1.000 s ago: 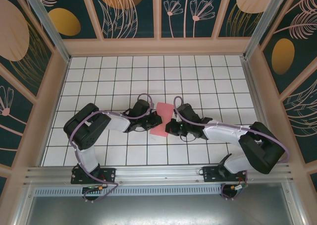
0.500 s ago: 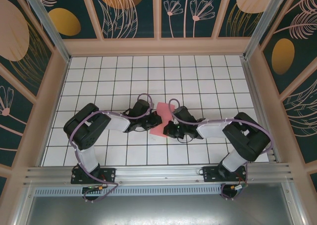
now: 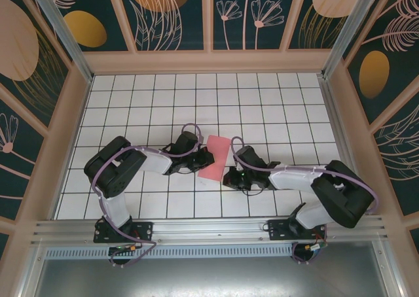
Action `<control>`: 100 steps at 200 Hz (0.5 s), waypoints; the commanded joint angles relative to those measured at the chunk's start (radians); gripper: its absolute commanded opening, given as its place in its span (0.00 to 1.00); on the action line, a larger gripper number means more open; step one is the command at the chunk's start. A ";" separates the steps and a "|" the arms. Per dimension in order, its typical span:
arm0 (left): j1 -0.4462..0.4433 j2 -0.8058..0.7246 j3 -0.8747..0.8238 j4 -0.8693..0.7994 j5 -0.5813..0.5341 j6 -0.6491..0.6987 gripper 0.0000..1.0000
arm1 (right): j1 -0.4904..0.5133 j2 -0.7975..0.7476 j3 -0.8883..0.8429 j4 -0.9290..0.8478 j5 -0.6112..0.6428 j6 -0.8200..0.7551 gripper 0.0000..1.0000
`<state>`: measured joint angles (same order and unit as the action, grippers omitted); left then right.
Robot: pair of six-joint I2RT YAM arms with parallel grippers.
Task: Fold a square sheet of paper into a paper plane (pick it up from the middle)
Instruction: Fold the triangle a second time at the center of the table.
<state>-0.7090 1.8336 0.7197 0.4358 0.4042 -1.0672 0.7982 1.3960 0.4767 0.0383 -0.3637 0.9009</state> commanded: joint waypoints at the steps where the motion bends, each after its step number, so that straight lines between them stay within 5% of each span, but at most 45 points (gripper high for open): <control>1: -0.004 0.028 -0.028 -0.081 -0.038 0.016 0.00 | -0.006 -0.059 0.060 -0.037 0.029 -0.009 0.02; 60: -0.003 0.024 -0.022 -0.075 -0.019 0.019 0.00 | -0.016 0.143 0.206 0.021 0.023 -0.017 0.00; 100: -0.004 0.019 -0.022 -0.065 -0.014 0.024 0.00 | -0.021 0.229 0.145 0.045 0.034 -0.008 0.00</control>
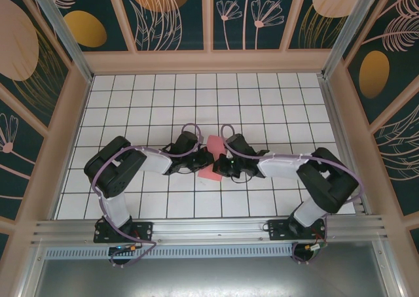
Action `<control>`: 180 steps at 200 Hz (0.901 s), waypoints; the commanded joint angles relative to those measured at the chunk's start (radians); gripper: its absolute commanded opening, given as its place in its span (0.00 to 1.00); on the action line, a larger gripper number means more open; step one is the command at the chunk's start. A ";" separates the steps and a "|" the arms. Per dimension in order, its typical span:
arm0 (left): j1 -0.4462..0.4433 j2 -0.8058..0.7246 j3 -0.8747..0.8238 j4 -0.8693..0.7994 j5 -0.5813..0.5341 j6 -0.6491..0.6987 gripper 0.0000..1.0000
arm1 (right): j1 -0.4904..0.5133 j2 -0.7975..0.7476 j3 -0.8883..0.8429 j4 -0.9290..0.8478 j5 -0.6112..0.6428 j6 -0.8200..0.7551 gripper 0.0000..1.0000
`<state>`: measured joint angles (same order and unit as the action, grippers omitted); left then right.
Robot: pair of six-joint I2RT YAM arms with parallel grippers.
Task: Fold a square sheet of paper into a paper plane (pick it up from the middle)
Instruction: Fold the triangle a second time at the center of the table.
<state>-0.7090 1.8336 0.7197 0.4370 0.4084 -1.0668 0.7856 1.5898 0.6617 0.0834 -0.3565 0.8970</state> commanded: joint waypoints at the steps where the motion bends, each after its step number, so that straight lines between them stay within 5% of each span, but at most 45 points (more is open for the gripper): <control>1: -0.003 0.018 -0.022 -0.066 -0.018 0.024 0.00 | -0.008 0.037 -0.043 -0.002 0.028 -0.004 0.00; 48: -0.003 -0.004 -0.013 -0.061 -0.004 0.044 0.00 | -0.008 0.035 -0.124 0.016 -0.001 0.001 0.00; 102: -0.004 -0.078 0.042 -0.085 0.018 0.090 0.12 | -0.008 0.044 -0.112 0.009 0.003 -0.005 0.00; 180: -0.001 0.034 0.064 -0.101 -0.043 0.095 0.08 | -0.007 0.052 -0.133 -0.007 0.008 -0.011 0.00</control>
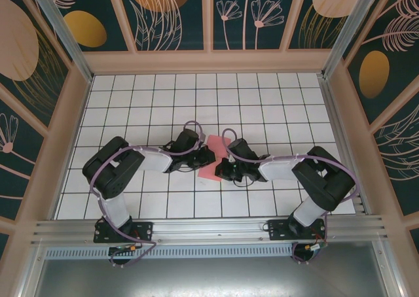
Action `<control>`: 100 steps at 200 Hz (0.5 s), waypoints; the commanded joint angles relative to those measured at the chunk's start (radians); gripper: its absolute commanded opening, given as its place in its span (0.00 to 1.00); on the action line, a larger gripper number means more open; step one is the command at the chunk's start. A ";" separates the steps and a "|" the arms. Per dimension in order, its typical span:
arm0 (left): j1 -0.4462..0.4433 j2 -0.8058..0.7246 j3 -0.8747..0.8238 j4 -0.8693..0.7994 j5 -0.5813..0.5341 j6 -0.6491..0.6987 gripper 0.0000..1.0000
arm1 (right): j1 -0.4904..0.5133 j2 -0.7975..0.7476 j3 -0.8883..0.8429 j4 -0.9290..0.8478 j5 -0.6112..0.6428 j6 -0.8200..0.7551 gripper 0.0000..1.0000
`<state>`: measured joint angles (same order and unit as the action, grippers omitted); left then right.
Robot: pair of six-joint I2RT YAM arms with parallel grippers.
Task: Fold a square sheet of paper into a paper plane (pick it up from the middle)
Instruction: Fold the triangle a second time at the center of the table.
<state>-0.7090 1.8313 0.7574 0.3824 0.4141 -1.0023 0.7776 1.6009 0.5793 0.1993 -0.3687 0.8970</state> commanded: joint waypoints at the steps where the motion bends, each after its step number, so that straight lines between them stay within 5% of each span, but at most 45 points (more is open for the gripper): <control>1: -0.002 0.037 0.027 -0.049 -0.051 0.031 0.08 | 0.001 0.040 -0.051 -0.123 0.020 -0.011 0.00; 100: 0.072 0.037 0.015 -0.047 -0.037 0.099 0.07 | 0.012 0.074 -0.038 -0.212 0.068 -0.060 0.00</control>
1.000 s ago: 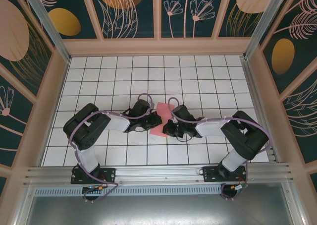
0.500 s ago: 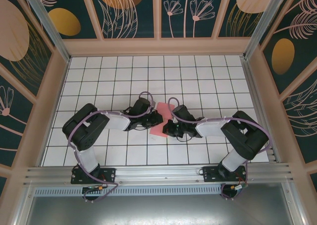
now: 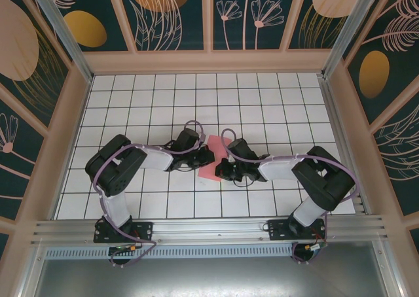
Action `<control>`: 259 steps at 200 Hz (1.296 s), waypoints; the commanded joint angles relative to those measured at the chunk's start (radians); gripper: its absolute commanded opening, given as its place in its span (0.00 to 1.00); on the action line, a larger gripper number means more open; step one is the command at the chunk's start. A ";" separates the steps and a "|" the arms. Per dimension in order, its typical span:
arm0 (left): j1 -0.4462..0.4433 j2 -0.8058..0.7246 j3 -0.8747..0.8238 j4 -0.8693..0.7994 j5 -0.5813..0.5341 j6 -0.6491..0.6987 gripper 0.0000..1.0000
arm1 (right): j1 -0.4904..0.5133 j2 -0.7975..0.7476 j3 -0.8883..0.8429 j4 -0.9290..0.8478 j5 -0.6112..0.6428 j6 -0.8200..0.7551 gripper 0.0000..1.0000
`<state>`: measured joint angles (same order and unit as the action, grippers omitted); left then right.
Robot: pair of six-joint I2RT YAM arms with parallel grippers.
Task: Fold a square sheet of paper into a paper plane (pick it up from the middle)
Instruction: Fold the triangle a second time at the center of the table.
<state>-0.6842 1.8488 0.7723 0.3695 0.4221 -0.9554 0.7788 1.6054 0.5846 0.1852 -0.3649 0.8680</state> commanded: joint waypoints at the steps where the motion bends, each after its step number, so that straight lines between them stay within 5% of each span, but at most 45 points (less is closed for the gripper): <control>1: 0.048 0.020 0.000 -0.034 -0.045 0.052 0.07 | 0.011 0.070 -0.044 -0.198 0.064 -0.032 0.00; 123: 0.148 -0.001 0.047 -0.122 -0.049 0.127 0.08 | 0.013 0.065 -0.037 -0.181 0.040 -0.035 0.00; 177: 0.147 -0.089 0.122 -0.215 -0.039 0.160 0.11 | 0.014 0.068 -0.015 -0.180 0.040 -0.037 0.00; 259: 0.065 -0.107 0.058 -0.077 0.092 0.077 0.11 | 0.017 0.074 0.011 -0.177 0.044 -0.037 0.00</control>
<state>-0.5800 1.7069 0.8337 0.2413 0.4648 -0.8581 0.7807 1.6169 0.6159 0.1478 -0.3679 0.8463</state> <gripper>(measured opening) 0.115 0.050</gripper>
